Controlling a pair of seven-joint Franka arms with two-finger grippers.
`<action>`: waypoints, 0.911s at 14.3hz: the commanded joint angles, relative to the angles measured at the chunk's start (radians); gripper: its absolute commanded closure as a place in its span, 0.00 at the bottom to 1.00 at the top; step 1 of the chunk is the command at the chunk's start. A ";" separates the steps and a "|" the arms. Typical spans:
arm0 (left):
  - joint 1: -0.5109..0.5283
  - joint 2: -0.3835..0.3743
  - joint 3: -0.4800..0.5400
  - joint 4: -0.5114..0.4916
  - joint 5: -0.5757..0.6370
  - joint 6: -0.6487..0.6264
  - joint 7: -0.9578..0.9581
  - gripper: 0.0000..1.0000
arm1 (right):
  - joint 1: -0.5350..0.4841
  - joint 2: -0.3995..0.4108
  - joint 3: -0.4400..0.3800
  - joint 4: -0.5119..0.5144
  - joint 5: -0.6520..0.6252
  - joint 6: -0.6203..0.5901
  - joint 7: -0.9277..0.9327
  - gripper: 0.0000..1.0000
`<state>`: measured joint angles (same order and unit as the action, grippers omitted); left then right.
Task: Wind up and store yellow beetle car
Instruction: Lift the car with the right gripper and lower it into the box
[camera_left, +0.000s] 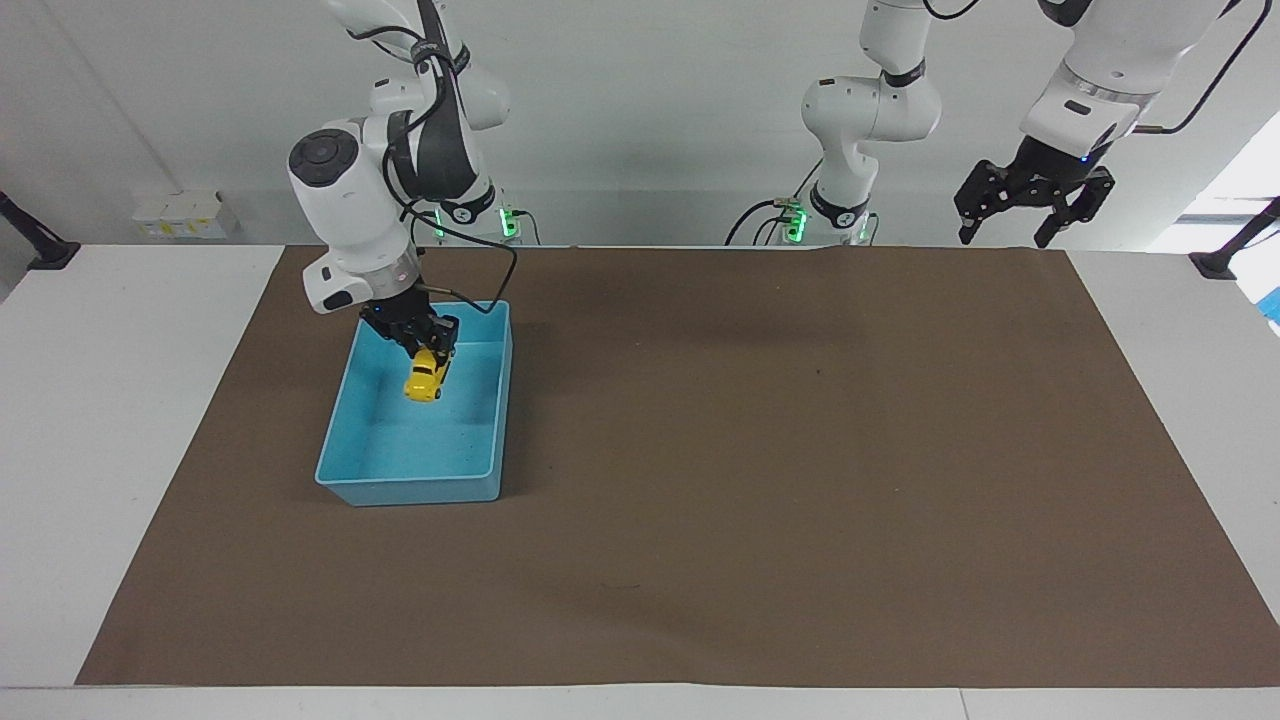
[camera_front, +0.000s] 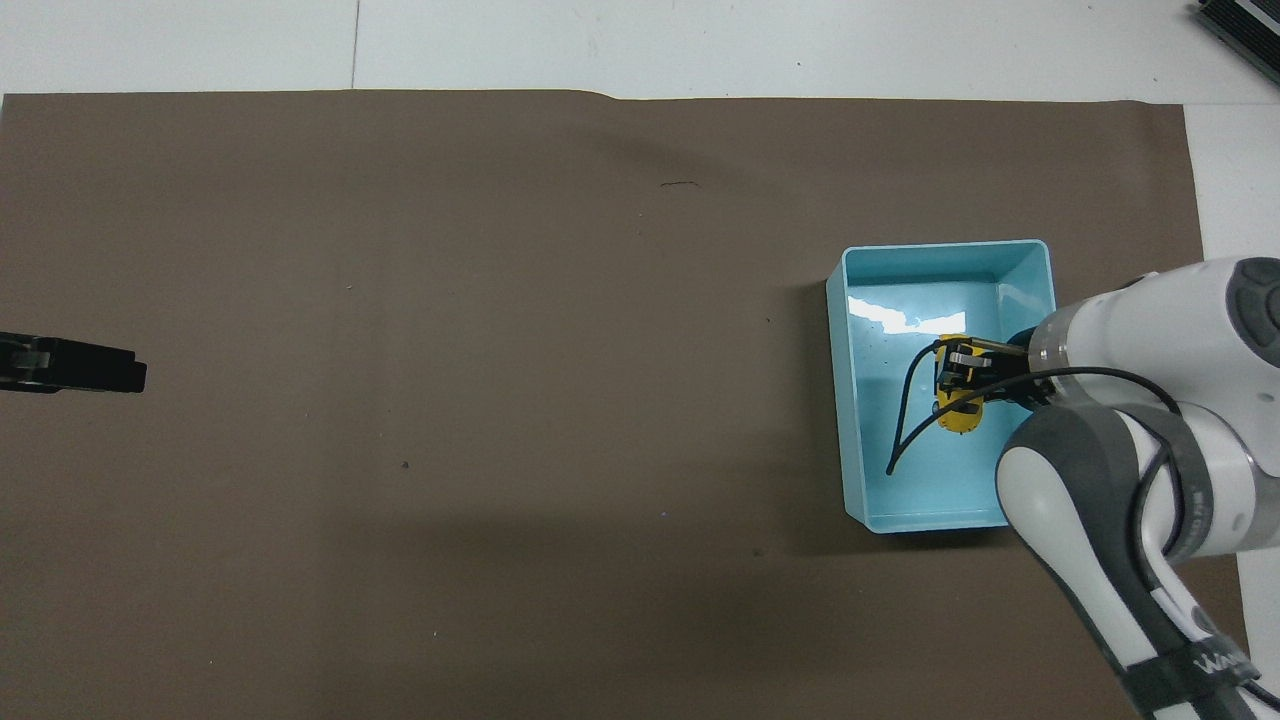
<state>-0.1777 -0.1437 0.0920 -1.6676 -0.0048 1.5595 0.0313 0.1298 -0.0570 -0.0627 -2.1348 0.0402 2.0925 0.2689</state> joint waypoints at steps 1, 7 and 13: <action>0.014 -0.005 -0.009 0.011 -0.001 -0.021 0.007 0.00 | -0.018 -0.084 0.006 -0.125 0.029 0.069 -0.160 1.00; 0.014 -0.005 -0.009 0.011 -0.001 -0.021 0.007 0.00 | -0.032 -0.075 0.006 -0.232 0.027 0.228 -0.227 1.00; 0.014 -0.005 -0.009 0.011 -0.001 -0.021 0.007 0.00 | -0.041 -0.049 0.006 -0.335 0.027 0.366 -0.237 1.00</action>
<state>-0.1777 -0.1437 0.0917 -1.6676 -0.0048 1.5592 0.0313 0.1059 -0.0960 -0.0627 -2.4327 0.0419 2.4250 0.0824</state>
